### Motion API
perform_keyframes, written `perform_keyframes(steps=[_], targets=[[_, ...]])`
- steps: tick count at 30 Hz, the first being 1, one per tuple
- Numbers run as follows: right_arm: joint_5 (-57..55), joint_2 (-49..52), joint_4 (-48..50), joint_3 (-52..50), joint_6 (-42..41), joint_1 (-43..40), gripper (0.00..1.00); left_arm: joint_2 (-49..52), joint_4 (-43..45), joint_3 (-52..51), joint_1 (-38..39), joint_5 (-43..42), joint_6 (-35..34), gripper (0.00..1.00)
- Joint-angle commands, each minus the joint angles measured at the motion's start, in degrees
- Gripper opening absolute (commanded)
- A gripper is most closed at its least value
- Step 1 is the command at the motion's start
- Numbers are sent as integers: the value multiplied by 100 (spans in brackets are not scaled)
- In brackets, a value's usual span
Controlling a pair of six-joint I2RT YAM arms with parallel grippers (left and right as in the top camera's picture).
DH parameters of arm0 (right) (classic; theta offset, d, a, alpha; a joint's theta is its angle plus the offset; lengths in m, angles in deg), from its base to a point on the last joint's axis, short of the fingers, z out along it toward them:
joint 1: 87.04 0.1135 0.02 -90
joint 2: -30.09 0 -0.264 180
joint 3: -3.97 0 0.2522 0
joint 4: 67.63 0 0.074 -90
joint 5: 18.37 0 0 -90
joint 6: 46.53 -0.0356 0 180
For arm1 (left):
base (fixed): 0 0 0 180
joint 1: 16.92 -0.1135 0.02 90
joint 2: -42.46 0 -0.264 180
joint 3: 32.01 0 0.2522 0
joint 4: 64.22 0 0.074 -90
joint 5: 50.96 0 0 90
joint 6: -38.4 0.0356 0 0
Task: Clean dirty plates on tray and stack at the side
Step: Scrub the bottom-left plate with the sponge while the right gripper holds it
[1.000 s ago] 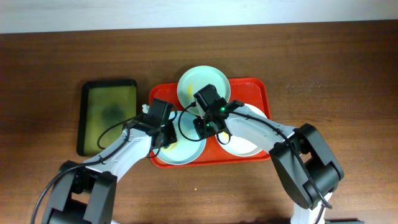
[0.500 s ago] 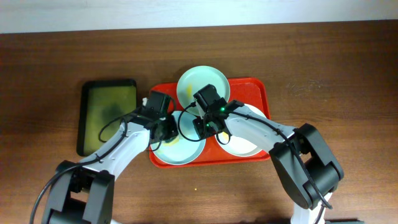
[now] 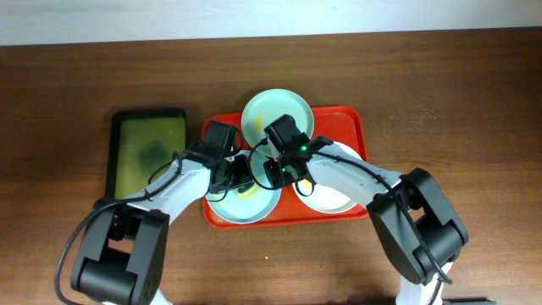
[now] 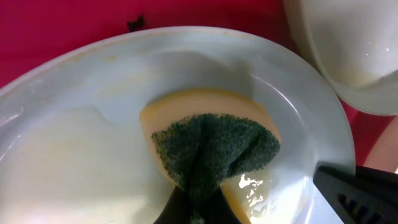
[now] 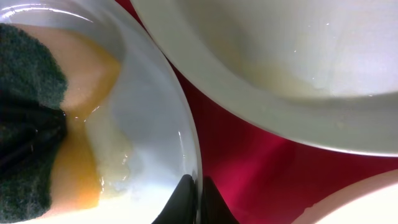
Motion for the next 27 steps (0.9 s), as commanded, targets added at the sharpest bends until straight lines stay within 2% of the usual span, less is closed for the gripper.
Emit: perform_keyframes(steps=[1, 7, 11, 15, 23, 27], targets=[[-46, 127, -35, 4, 101, 46, 5, 474, -168, -61, -42, 977, -59, 0], [-48, 127, -35, 4, 101, 46, 5, 9, -1113, 101, -354, 2610, -59, 0], [-48, 127, -33, 4, 103, 46, 5, -448, -1576, 291, -481, 3220, -57, 0], [-48, 127, -33, 4, 101, 46, 5, -852, -1543, 293, -459, 2789, -61, 0], [-48, 127, -28, 4, 101, 46, 5, -907, -1488, 284, -352, 166, -57, 0], [-48, 127, -31, 4, 101, 46, 5, -828, -1460, 149, 109, 111, -59, 0]])
